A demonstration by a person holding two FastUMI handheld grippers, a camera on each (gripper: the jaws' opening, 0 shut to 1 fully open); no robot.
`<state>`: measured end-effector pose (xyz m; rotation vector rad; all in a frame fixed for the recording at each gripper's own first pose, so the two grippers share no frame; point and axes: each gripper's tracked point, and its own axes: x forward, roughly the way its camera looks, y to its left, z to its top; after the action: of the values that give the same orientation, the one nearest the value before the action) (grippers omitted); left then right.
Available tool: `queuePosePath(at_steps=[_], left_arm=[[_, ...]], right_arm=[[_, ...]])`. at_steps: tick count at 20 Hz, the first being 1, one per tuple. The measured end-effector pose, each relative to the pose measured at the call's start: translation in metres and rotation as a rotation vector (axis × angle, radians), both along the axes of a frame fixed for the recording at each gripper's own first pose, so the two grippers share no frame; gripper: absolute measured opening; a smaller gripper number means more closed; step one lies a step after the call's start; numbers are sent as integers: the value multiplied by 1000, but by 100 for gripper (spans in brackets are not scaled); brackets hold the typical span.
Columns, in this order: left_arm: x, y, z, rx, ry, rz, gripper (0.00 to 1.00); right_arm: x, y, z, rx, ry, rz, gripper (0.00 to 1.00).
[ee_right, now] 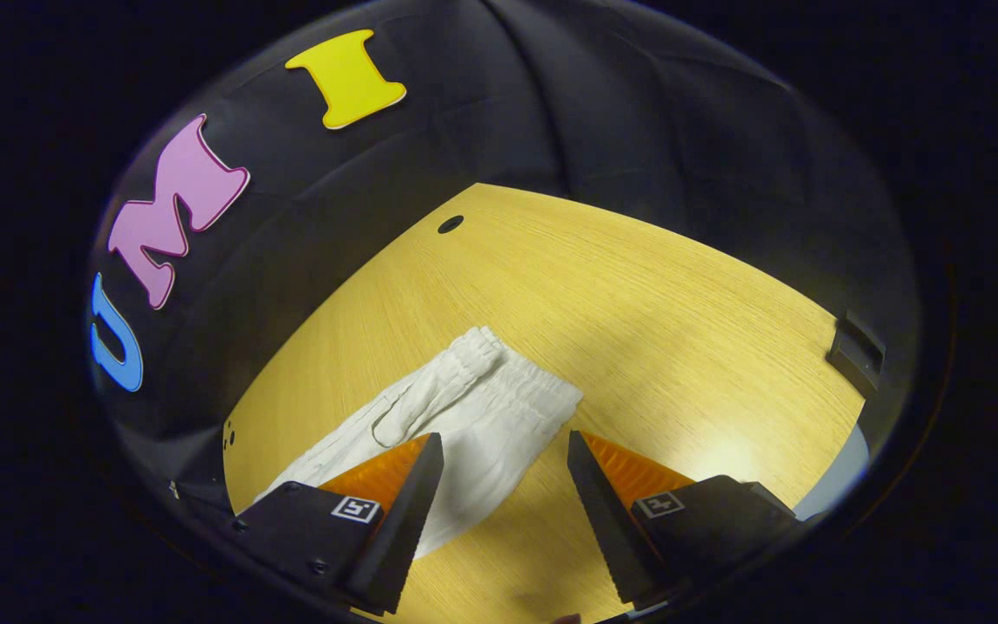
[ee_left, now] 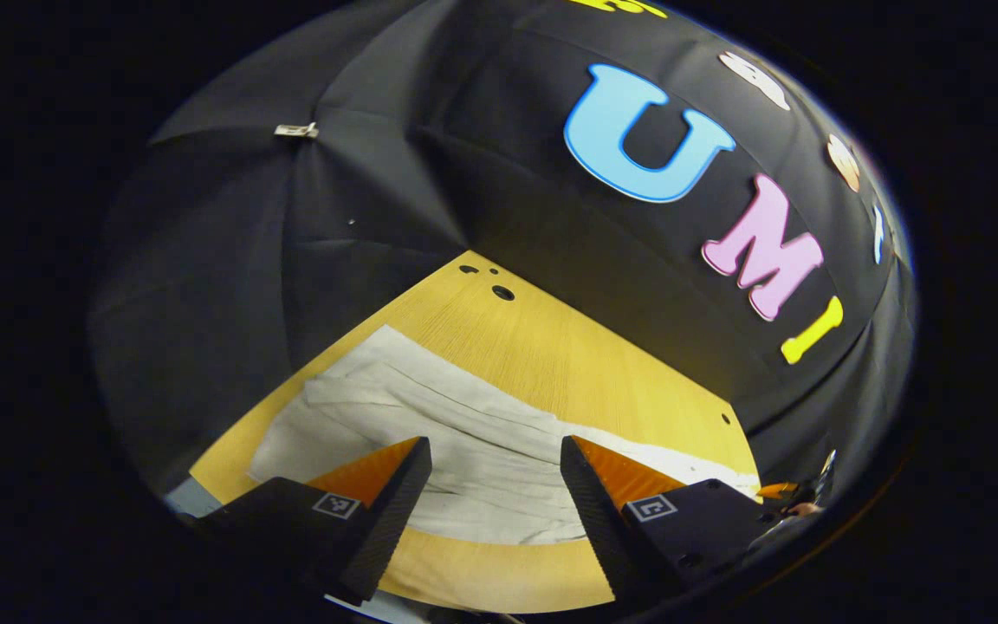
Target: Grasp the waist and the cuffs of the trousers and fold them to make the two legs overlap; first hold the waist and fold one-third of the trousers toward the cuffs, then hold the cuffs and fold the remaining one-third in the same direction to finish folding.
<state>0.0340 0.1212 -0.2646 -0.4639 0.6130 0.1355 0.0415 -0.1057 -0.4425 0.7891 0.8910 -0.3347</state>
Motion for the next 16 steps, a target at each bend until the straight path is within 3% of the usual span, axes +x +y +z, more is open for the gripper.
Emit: queuePosePath(at_steps=[8, 12, 15, 16], left_arm=[[-11, -18, -18, -103, 82, 69, 95], [-31, -18, -35, -99, 146, 97, 95], [-50, -19, -56, -147, 186, 151, 95], [-54, -20, -61, -174, 194, 173, 95]], right_arm=[[13, -4, -32, 33, 62, -65, 91], [14, -15, -43, 29, 97, -128, 83], [17, -9, -46, 139, 96, -181, 17], [17, -9, -46, 137, 92, -188, 12]])
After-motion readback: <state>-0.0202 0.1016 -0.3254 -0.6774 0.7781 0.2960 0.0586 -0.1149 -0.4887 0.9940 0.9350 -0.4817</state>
